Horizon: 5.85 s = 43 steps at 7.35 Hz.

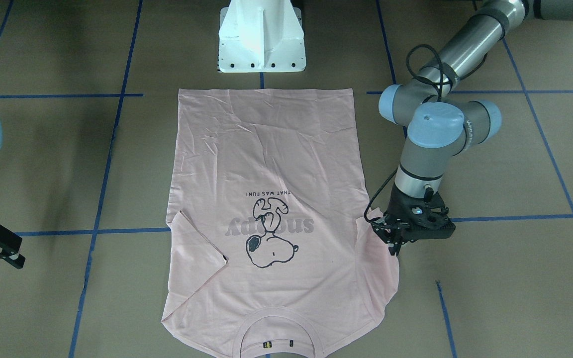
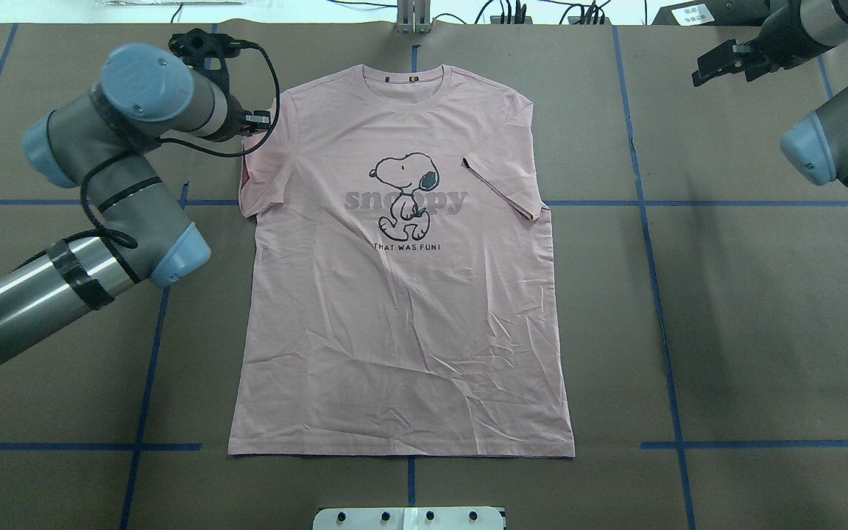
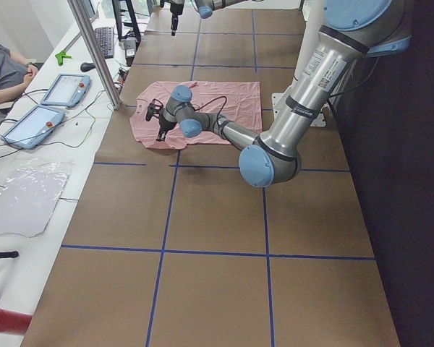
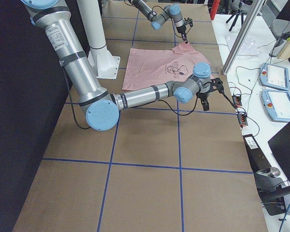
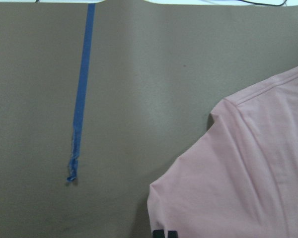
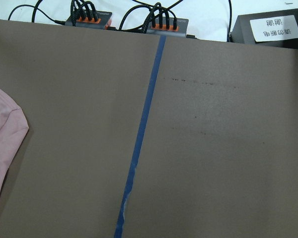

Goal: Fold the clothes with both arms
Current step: 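Fold that sleeve inward toward the shirt center with the left gripper, then move both grippers down to the hem corners nearest the robot, then grasp the hem corners with the left and right grippers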

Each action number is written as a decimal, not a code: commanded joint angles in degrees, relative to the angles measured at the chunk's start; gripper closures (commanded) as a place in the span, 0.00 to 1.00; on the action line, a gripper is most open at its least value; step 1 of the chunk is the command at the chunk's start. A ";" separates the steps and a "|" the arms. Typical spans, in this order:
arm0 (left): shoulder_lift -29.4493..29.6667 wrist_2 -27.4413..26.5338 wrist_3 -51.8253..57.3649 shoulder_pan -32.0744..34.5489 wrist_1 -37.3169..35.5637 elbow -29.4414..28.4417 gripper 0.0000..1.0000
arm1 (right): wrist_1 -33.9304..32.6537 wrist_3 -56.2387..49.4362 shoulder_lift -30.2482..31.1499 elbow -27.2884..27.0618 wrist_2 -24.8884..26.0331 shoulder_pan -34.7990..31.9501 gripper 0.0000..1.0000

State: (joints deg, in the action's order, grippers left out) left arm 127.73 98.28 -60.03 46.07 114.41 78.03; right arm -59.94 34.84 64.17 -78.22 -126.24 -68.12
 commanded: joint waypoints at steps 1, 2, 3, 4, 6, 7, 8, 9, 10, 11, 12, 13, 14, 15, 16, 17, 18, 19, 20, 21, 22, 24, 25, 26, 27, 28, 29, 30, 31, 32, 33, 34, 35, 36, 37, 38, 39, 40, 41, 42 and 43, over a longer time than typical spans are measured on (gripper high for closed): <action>9.69 -0.28 -4.20 -2.38 -8.50 -5.29 1.00 | 0.00 0.05 -0.27 0.08 0.03 0.09 0.00; 12.08 -0.46 -4.82 -3.00 -8.51 -8.99 1.00 | -0.09 0.14 -0.36 0.17 0.03 0.18 0.00; 11.85 -0.63 -3.96 -3.44 -8.25 -9.12 0.41 | -0.09 0.14 -0.36 0.17 0.03 0.18 0.00; 11.93 -0.55 -2.39 -3.97 -8.33 -8.95 0.00 | 0.00 0.14 -0.36 0.00 0.03 0.18 0.00; 10.89 0.15 -0.89 -3.97 -7.98 -3.80 0.00 | -0.09 0.40 -0.10 -2.71 -0.23 0.26 0.00; 8.01 1.02 -0.35 -4.15 -7.89 2.51 0.00 | -0.61 5.27 0.25 -5.34 -0.41 1.05 0.00; 4.93 3.99 -0.35 -4.50 -7.98 7.70 0.00 | -0.79 13.50 0.34 -8.32 0.11 4.19 0.00; 2.81 4.46 -0.35 -5.28 -8.15 12.80 0.00 | -1.40 20.89 0.34 -11.40 1.16 7.35 0.00; -0.17 4.46 -0.52 -7.29 -7.98 17.46 0.00 | -6.71 27.14 1.13 -17.69 5.52 12.43 0.00; -2.89 4.46 -1.13 -8.27 -8.07 22.56 0.00 | -15.47 32.08 4.44 -28.72 14.09 20.31 0.00; -6.40 4.29 -2.18 -10.28 -8.15 28.09 0.00 | -21.21 38.83 8.48 -38.75 19.14 26.92 0.00; -9.40 4.02 -5.67 -12.39 -8.15 32.06 0.00 | -21.18 46.38 13.48 -44.68 23.37 33.51 0.00; -12.47 3.93 -8.41 -14.85 -8.07 36.45 0.00 | -21.09 52.54 17.44 -48.22 30.81 41.67 0.00; -15.72 3.50 -13.13 -18.09 -8.15 40.06 0.00 | -20.92 58.87 19.48 -50.26 36.71 48.45 0.02; -18.54 2.45 -18.05 -20.73 -8.15 41.75 0.03 | -20.48 64.16 21.16 -51.15 43.21 55.13 0.04; -21.18 -2.35 -23.67 -25.20 -8.15 42.03 0.14 | -15.17 66.56 23.96 -51.07 48.49 60.24 0.05; -24.86 -5.09 -27.47 -28.37 -7.72 42.12 0.20 | -9.72 66.93 27.55 -51.07 51.42 62.73 0.05; -28.90 -7.47 -30.73 -31.80 -6.24 41.95 0.28 | -9.23 67.54 28.46 -51.07 52.49 63.28 0.05; -31.11 -8.80 -31.37 -32.79 -4.65 41.86 0.33 | -9.23 67.55 28.47 -51.15 52.59 63.28 0.05; -32.35 -8.81 -31.29 -33.24 -4.64 41.60 0.35 | -9.14 67.64 28.38 -51.15 52.68 63.28 0.05; -32.63 -8.90 -31.11 -33.33 -4.64 41.24 0.35 | -9.23 67.55 28.38 -51.15 53.11 63.28 0.05; -32.63 -8.90 -31.28 -34.29 -4.64 40.01 0.35 | -9.14 67.55 28.47 -51.07 53.12 63.20 0.04; -32.63 -8.90 -31.29 -34.99 -4.64 40.01 0.36 | -9.14 67.55 28.47 -51.07 53.12 63.19 0.04; -32.63 -8.90 -31.20 -35.35 -4.64 39.66 0.36 | -9.14 67.55 28.38 -51.07 53.20 63.19 0.04; -32.63 -8.90 -31.20 -35.61 -4.64 39.05 0.36 | -9.14 67.55 28.47 -51.15 53.20 63.19 0.04; -32.63 -8.81 -31.20 -36.22 -4.64 38.70 0.36 | -9.14 67.55 28.47 -51.15 53.20 63.19 0.04; -32.63 -8.81 -31.20 -36.23 -4.64 38.69 0.36 | -9.14 67.55 28.47 -51.15 53.20 63.19 0.04; -32.63 -8.81 -31.02 -36.32 -4.64 38.52 0.36 | -9.14 67.55 28.38 -51.15 53.29 63.19 0.04; -32.63 -8.81 -31.11 -36.32 -4.64 38.52 0.40 | -9.14 67.55 28.38 -51.15 53.38 63.19 0.04; -32.63 -8.81 -31.28 -36.75 -4.64 38.52 0.51 | -9.14 67.55 28.38 -51.15 53.38 63.19 0.04; -32.63 -8.72 -31.29 -36.93 -4.64 38.52 0.67 | -9.14 67.55 28.38 -51.15 53.38 63.19 0.04; -32.63 -8.72 -31.20 -37.11 -4.64 38.52 0.78 | -9.14 67.55 28.38 -51.15 53.38 63.19 0.04; -32.63 -8.72 -31.20 -37.46 -4.64 38.60 0.78 | -9.14 67.55 28.38 -51.15 53.38 63.28 0.04; -32.63 -8.72 -31.11 -37.55 -4.64 38.69 0.78 | -9.14 67.55 28.38 -51.15 53.38 63.20 0.04; -32.63 -8.72 -31.11 -37.55 -4.64 38.69 0.78 | -9.14 67.55 28.38 -51.15 53.38 63.28 0.04; -32.63 -8.81 -31.11 -37.55 -4.64 38.69 1.00 | -9.14 67.64 28.38 -51.07 53.47 63.37 0.05; -32.63 -8.90 -31.02 -37.55 -4.73 38.95 1.00 | -9.23 68.59 28.38 -50.81 53.47 63.81 0.14; -32.54 -8.72 -31.02 -37.55 -4.73 39.22 1.00 | -10.01 71.04 28.29 -50.37 53.38 64.33 0.28; -32.45 -8.64 -31.02 -37.55 -4.73 39.22 1.00 | -11.32 71.59 28.03 -50.28 53.12 64.86 0.41; -32.37 -8.55 -31.02 -37.55 -4.73 39.48 1.00 | -14.64 73.16 26.98 -50.19 53.12 65.82 0.43; -32.28 -8.37 -31.02 -37.55 -4.73 39.48 1.00 | -18.59 73.96 25.06 -49.32 53.20 66.35 0.43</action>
State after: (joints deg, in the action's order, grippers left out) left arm 95.34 89.73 -91.06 8.53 109.69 117.41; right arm -74.27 107.50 91.05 -128.25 -73.07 -2.58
